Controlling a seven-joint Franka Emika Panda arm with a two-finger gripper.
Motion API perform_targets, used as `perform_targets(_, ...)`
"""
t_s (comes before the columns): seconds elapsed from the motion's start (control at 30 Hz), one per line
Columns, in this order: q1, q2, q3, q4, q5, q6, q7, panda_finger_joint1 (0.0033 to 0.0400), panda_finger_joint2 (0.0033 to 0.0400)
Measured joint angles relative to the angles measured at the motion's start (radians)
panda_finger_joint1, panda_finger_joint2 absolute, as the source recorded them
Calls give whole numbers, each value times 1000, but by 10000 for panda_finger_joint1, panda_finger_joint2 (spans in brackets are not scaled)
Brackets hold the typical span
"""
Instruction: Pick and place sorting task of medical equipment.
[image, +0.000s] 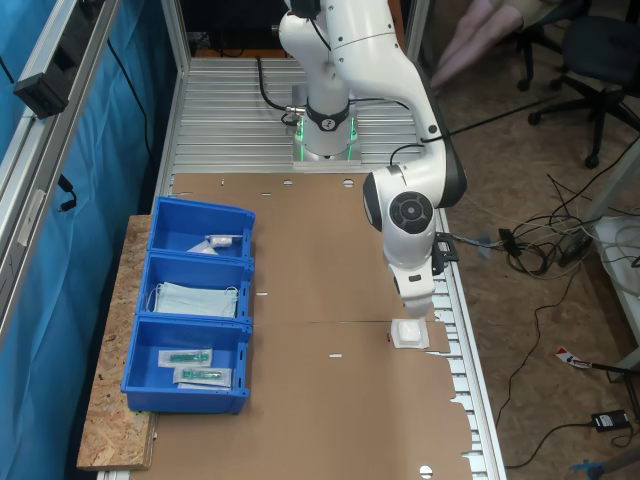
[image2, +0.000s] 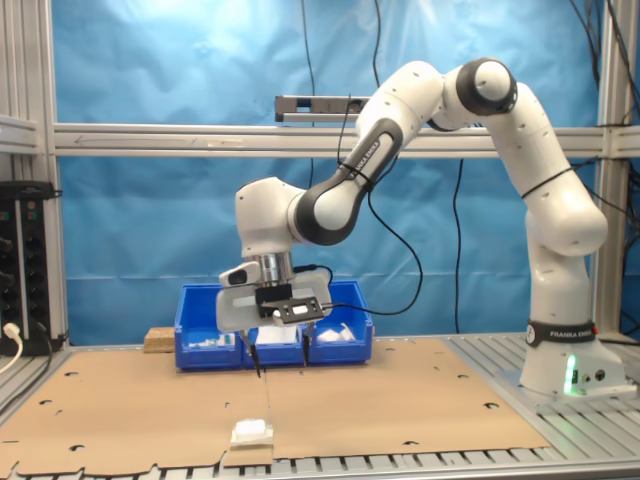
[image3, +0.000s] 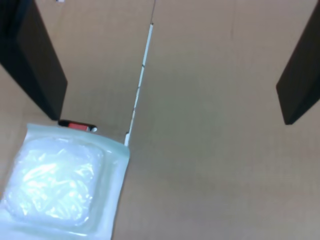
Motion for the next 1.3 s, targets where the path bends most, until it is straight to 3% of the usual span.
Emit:
perform_targets(0.2,0,45,-3,11,0,83,0,400,400)
perform_targets(0.5,0,75,-12,24,0,141,0,400,400)
perform_targets(1.3,13,155,-18,61,0,213,0,400,400)
